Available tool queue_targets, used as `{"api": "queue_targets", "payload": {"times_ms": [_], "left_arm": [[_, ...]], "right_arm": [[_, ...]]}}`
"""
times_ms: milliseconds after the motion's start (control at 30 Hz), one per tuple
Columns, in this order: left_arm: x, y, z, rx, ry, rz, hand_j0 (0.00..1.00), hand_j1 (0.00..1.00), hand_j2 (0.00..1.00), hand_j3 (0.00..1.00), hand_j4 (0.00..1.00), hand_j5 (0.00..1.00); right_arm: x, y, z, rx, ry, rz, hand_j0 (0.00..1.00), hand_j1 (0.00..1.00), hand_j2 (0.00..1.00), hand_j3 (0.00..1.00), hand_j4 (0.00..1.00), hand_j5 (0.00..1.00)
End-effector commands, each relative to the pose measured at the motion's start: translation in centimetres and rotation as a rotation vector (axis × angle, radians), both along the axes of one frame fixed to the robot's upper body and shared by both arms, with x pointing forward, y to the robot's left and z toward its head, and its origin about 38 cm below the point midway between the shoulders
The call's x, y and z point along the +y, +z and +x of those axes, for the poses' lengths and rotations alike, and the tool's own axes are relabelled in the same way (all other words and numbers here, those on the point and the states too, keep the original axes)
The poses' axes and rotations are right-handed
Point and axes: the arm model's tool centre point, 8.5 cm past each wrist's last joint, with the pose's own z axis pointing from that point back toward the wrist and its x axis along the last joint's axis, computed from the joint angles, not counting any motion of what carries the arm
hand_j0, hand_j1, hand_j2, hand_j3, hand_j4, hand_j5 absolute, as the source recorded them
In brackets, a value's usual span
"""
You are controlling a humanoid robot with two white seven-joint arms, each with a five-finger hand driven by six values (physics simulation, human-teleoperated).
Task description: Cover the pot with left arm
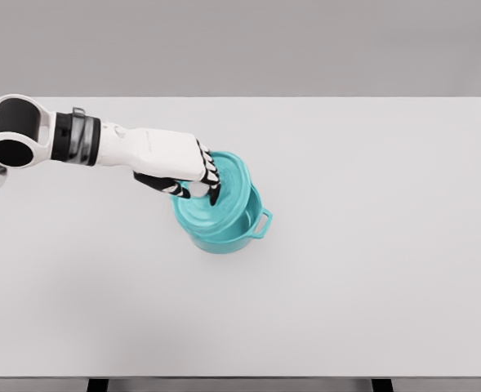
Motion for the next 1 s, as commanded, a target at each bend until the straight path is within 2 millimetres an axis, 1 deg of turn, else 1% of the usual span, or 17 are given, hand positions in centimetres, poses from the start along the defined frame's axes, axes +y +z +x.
{"api": "queue_targets", "payload": {"times_ms": [0,100,167,233,433,633,667,700,733,833,867,967], "left_arm": [[-0.2,0.0,0.0,0.003,-0.001,-0.007,0.57,0.57,0.57,0.57,0.57,0.57],[-0.2,-0.4,0.0,0.009,0.0,0.004,0.63,0.63,0.63,0.63,0.63,0.63],[-0.2,-0.4,0.0,0.009,0.0,0.006,0.63,0.63,0.63,0.63,0.63,0.63],[-0.2,-0.5,0.0,0.01,-0.001,0.007,0.67,0.67,0.67,0.67,0.67,0.67],[-0.2,-1.0,-0.2,0.02,-0.004,0.019,0.68,0.68,0.68,0.68,0.68,0.68],[-0.2,-1.0,-0.2,0.021,-0.005,0.02,0.69,0.69,0.69,0.69,0.69,0.69],[-0.2,-1.0,-0.2,0.021,-0.005,0.02,0.72,0.72,0.72,0.72,0.72,0.72],[-0.2,-1.0,-0.2,0.021,-0.005,0.02,0.8,0.8,0.8,0.8,0.8,0.8],[-0.2,-1.0,-0.2,0.021,-0.005,0.02,0.83,0.83,0.83,0.83,0.83,0.83],[-0.2,-1.0,-0.2,0.021,-0.005,0.02,0.98,0.98,0.98,0.98,0.98,0.98],[-0.2,-1.0,-0.2,0.021,-0.005,0.02,1.0,1.0,1.0,1.0,1.0,1.0],[-0.2,-1.0,-0.2,0.021,-0.005,0.02,1.0,1.0,1.0,1.0,1.0,1.0]], "right_arm": [[0.0,0.0,0.0,0.0,0.0,0.0,1.0,1.0,1.0,1.0,1.0,1.0],[0.0,0.0,0.0,0.0,0.0,0.0,1.0,1.0,1.0,1.0,1.0,1.0],[0.0,0.0,0.0,0.0,0.0,0.0,1.0,1.0,1.0,1.0,1.0,1.0],[0.0,0.0,0.0,0.0,0.0,0.0,1.0,1.0,1.0,1.0,1.0,1.0],[0.0,0.0,0.0,0.0,0.0,0.0,1.0,1.0,1.0,1.0,1.0,1.0],[0.0,0.0,0.0,0.0,0.0,0.0,1.0,1.0,1.0,1.0,1.0,1.0],[0.0,0.0,0.0,0.0,0.0,0.0,1.0,1.0,1.0,1.0,1.0,1.0],[0.0,0.0,0.0,0.0,0.0,0.0,1.0,1.0,1.0,1.0,1.0,1.0],[0.0,0.0,0.0,0.0,0.0,0.0,1.0,1.0,1.0,1.0,1.0,1.0],[0.0,0.0,0.0,0.0,0.0,0.0,1.0,1.0,1.0,1.0,1.0,1.0],[0.0,0.0,0.0,0.0,0.0,0.0,1.0,1.0,1.0,1.0,1.0,1.0],[0.0,0.0,0.0,0.0,0.0,0.0,1.0,1.0,1.0,1.0,1.0,1.0]]}}
